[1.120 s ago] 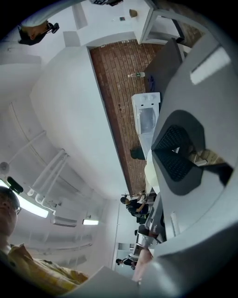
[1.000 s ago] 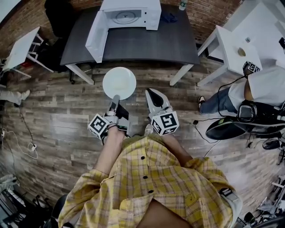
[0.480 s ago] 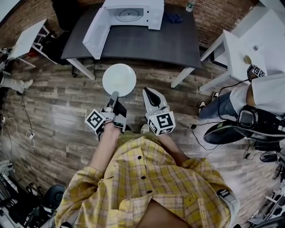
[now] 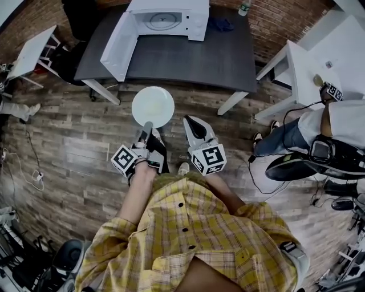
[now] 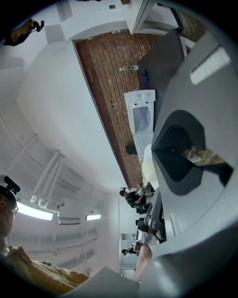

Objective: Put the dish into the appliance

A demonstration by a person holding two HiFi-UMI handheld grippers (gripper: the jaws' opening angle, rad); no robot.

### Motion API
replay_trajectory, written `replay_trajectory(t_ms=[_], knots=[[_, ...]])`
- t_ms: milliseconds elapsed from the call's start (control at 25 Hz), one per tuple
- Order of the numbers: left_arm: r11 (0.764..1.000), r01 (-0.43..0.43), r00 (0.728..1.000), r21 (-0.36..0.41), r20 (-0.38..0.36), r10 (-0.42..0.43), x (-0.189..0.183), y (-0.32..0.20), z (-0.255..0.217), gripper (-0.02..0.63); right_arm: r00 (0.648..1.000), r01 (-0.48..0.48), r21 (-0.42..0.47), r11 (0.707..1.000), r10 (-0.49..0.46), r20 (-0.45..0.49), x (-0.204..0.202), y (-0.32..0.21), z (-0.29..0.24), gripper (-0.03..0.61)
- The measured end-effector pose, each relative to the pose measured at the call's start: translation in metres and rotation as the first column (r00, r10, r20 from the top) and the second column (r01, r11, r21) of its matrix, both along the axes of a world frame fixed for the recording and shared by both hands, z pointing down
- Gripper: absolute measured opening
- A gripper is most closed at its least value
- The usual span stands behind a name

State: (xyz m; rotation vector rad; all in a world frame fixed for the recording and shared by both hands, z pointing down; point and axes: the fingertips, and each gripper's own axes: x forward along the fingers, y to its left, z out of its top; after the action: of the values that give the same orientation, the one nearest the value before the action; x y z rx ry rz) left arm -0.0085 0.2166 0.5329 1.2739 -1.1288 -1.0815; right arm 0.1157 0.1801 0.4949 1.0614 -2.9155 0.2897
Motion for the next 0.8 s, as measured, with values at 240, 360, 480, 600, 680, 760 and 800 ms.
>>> replay_trajectory(t_ms=[240, 360, 480, 600, 680, 760, 800], knots=[[1.0, -0.011, 1.0, -0.001, -0.025, 0.011, -0.009, -0.037, 0.006, 0.012, 1.0, 0.0, 0.0, 1.0, 0.0, -0.022, -0.011, -0.031, 0.004, 0.003], [1.0, -0.015, 1.0, -0.006, -0.021, 0.014, -0.019, -0.057, 0.009, 0.012, 1.0, -0.006, -0.009, 1.0, 0.006, -0.026, -0.02, -0.05, 0.008, 0.003], [1.0, -0.022, 1.0, -0.012, -0.022, 0.022, -0.035, -0.085, 0.012, 0.012, 1.0, -0.016, -0.015, 1.0, 0.016, -0.027, -0.032, -0.075, 0.011, 0.003], [0.999, -0.033, 0.999, -0.007, -0.023, 0.033, -0.051, -0.117, 0.012, 0.012, 0.999, -0.036, -0.018, 0.999, 0.036, -0.023, -0.046, -0.108, 0.011, 0.003], [0.999, -0.043, 0.999, -0.006, -0.024, 0.043, -0.061, -0.137, 0.01, 0.012, 0.999, -0.048, -0.018, 0.999, 0.048, -0.02, -0.056, -0.128, 0.008, 0.003], [0.998, -0.055, 0.998, -0.005, -0.027, 0.055, -0.07, -0.157, 0.006, 0.012, 0.998, -0.06, -0.019, 0.998, 0.06, -0.02, -0.066, -0.148, 0.004, 0.003], [0.998, -0.063, 0.998, -0.005, -0.029, 0.063, -0.074, -0.167, 0.004, 0.012, 0.998, -0.065, -0.021, 0.998, 0.065, -0.021, -0.071, -0.157, 0.002, 0.003]])
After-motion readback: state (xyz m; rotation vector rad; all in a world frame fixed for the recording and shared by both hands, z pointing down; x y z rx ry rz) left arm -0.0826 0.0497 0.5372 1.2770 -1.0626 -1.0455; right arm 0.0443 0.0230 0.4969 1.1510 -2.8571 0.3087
